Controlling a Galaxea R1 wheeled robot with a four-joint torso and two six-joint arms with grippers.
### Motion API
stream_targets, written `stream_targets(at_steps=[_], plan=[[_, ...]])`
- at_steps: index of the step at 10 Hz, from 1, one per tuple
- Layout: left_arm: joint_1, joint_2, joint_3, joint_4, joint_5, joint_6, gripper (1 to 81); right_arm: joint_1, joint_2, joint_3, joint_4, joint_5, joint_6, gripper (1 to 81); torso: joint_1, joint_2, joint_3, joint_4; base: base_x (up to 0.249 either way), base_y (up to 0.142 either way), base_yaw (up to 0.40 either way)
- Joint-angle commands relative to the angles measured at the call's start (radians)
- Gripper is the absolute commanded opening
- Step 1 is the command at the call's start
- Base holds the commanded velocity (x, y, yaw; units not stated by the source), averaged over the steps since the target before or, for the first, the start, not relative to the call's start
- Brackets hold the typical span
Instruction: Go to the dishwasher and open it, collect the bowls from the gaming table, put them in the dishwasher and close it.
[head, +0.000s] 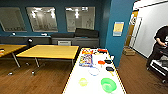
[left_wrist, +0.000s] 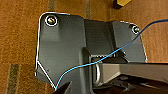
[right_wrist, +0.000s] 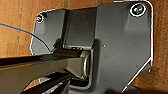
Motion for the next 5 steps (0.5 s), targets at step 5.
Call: stream_targets(at_steps=[5], plan=[[-0.029, -0.007, 0.005, 0.0, 0.047, 0.005, 81.1, 0.041, -0.001, 0.004, -0.006, -0.061, 0.004, 81.1, 0.0, 0.0, 0.0, 0.0, 0.0, 0.093, 0.0]])
